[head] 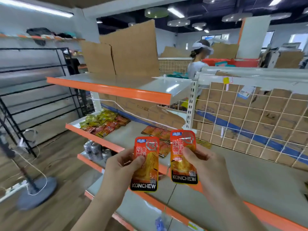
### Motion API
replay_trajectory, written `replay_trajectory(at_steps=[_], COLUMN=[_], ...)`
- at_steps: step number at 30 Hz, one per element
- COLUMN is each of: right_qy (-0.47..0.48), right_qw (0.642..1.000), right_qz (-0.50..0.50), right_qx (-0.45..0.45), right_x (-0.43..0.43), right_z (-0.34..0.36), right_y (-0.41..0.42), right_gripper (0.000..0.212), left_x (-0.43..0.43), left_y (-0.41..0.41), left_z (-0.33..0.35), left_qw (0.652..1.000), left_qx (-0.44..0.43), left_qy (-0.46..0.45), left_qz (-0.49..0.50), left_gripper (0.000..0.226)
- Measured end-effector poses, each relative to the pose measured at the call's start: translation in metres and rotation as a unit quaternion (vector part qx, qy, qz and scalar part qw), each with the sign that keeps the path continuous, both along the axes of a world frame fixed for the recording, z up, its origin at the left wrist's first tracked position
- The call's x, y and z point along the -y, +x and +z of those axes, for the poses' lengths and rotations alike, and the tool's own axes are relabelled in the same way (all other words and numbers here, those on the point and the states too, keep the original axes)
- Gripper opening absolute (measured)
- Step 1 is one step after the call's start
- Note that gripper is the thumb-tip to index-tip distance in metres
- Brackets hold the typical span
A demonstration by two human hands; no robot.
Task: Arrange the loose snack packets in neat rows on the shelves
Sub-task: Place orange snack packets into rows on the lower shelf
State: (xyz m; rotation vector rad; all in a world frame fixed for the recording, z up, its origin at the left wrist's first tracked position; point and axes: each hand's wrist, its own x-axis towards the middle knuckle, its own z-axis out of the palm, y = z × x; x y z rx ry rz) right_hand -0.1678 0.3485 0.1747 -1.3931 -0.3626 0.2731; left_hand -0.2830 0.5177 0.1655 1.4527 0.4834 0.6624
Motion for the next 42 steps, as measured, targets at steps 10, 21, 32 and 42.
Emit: replay_trajectory(at_steps=[10,21,32,42], right_qy=[-0.057,-0.071,-0.101,-0.163], right_qw=[0.998,0.997,0.994,0.985], right_qz=[-0.001,0.011,-0.021,-0.022], right_qx=[0.005,-0.028,-0.033,-0.049], right_x=[-0.074,-0.149,-0.212,-0.264], right_z=[-0.038,-0.062,-0.083,-0.104], right_y=[0.004,0.071,0.141,0.162], right_gripper=[0.033,0.022,0.028,0.024], left_x=[-0.078,-0.156,-0.217,-0.266], left_y=[-0.001,0.057,0.129,0.163], left_z=[-0.02,-0.039,-0.065,-0.099], left_qw=[0.999,0.996,0.987,0.991], left_qx=[-0.025,-0.077,-0.139,-0.13], left_qy=[-0.007,0.012,0.033,-0.008], left_qz=[0.019,0.05,0.078,0.044], left_gripper=[0.019,0.023,0.035,0.034])
